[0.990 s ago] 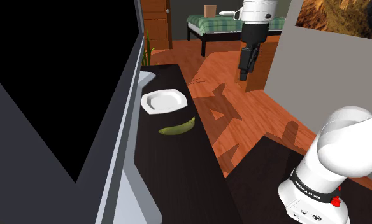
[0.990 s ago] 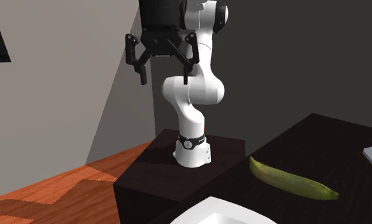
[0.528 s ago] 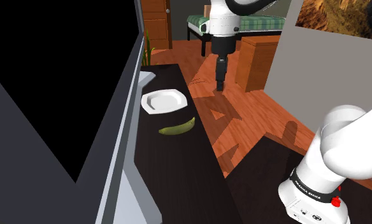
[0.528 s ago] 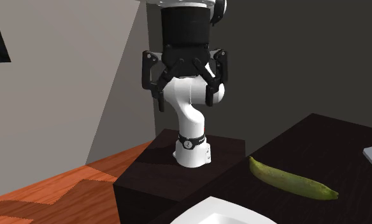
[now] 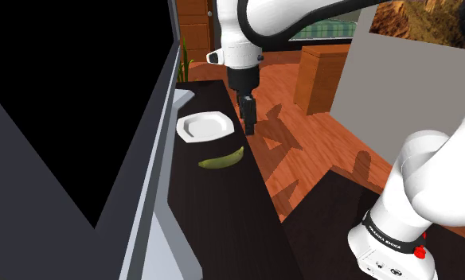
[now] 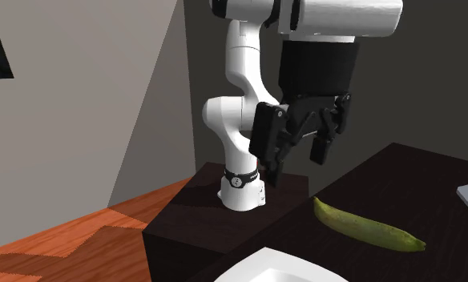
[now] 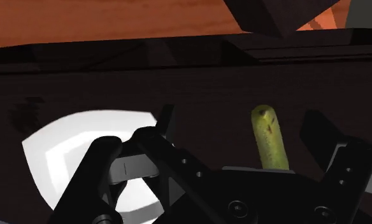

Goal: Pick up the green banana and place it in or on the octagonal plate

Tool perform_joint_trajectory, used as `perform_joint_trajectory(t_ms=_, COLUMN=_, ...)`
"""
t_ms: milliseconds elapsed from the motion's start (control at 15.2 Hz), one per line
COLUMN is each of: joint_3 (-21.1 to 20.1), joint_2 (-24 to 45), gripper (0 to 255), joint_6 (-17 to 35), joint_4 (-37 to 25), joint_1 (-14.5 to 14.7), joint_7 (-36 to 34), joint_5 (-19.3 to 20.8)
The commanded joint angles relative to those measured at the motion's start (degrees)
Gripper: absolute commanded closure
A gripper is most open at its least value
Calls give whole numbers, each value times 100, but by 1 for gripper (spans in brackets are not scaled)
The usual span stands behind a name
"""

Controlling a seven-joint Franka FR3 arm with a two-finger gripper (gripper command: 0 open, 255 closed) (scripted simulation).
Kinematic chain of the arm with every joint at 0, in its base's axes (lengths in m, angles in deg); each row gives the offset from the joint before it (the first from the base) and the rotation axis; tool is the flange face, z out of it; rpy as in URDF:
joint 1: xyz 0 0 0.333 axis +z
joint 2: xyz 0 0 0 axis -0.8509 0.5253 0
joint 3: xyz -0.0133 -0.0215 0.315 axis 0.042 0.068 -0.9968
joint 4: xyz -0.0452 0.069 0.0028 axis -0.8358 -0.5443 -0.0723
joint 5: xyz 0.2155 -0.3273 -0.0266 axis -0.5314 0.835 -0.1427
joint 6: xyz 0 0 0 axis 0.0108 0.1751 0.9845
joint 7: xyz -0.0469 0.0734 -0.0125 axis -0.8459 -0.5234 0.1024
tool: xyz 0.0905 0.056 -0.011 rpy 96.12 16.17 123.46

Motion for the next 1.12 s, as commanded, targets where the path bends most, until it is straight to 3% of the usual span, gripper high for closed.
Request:
perform_joint_trajectory(t_ms=0, joint_3=-128, joint_2=293, gripper=0, joint_6=91, joint_4=-176, joint_1=150, joint_7=241, joint_5=26)
perform_joint_trajectory(t_ms=396, joint_3=-518, joint_2=927, gripper=0, joint_6=352, joint_4=-470, joint_1=559, joint_7=801, joint_5=118)
perform_joint_trajectory(t_ms=1056, joint_3=-529, joint_2=997, gripper=0, joint_6=940, joint_4=50, joint_1=560, joint_7=790, joint_5=129)
